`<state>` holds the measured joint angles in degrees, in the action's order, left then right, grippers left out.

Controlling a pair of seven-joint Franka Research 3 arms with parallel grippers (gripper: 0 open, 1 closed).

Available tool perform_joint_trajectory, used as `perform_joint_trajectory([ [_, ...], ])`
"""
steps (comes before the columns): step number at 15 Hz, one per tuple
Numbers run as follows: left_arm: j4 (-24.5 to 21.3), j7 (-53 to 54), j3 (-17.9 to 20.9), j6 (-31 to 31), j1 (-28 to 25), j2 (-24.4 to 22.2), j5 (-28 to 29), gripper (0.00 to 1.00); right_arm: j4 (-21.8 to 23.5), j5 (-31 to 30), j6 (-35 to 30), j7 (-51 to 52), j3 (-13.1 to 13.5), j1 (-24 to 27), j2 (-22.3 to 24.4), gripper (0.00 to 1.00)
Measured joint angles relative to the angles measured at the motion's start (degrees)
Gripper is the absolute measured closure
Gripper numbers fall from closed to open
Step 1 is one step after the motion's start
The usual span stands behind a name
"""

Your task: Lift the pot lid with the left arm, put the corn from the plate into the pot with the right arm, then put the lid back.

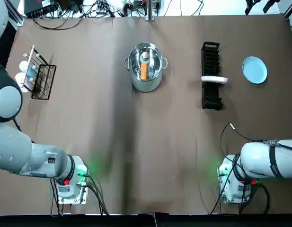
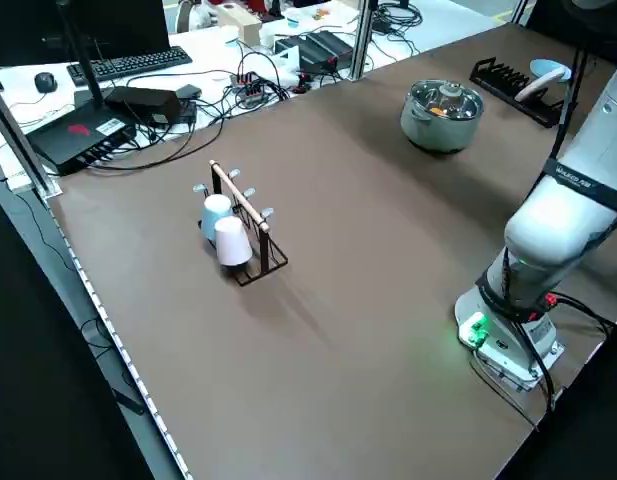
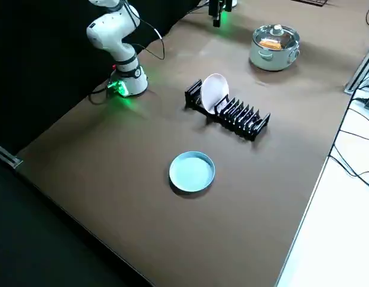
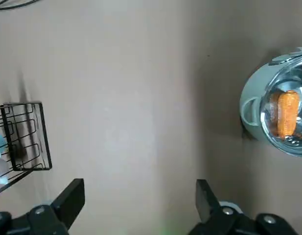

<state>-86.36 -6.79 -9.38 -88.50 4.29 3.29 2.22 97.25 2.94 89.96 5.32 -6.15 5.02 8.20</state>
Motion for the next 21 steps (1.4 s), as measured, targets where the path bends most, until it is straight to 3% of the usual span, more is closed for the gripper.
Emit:
perform_joint_trajectory([
  [4,-0.64,0.78,0.01,0.0,-0.87,0.03,-0.13,0.0,0.05,0.09,6.53,-0.07,0.09,2.16,-0.03,0.0],
  [7,-0.99,1.38,0.37,0.0,-1.54,0.1,-0.13,0.0,0.23,0.04,7.04,-0.03,0.17,3.35,-0.52,0.0],
  [13,-2.56,6.87,7.69,0.46,1.41,-1.37,-2.22,0.0,0.69,-0.65,6.99,-0.69,-0.21,3.33,-1.62,0.0],
  [15,-6.04,6.87,7.47,-1.07,1.11,-3.68,-2.23,0.0,0.7,-0.7,5.87,-1.88,-0.21,3.33,-1.63,0.0],
  [21,-7.3,6.89,4.63,-2.17,-1.21,-4.31,-2.22,0.0,0.7,-0.7,3.3,-2.41,-0.47,3.26,-1.63,0.0],
])
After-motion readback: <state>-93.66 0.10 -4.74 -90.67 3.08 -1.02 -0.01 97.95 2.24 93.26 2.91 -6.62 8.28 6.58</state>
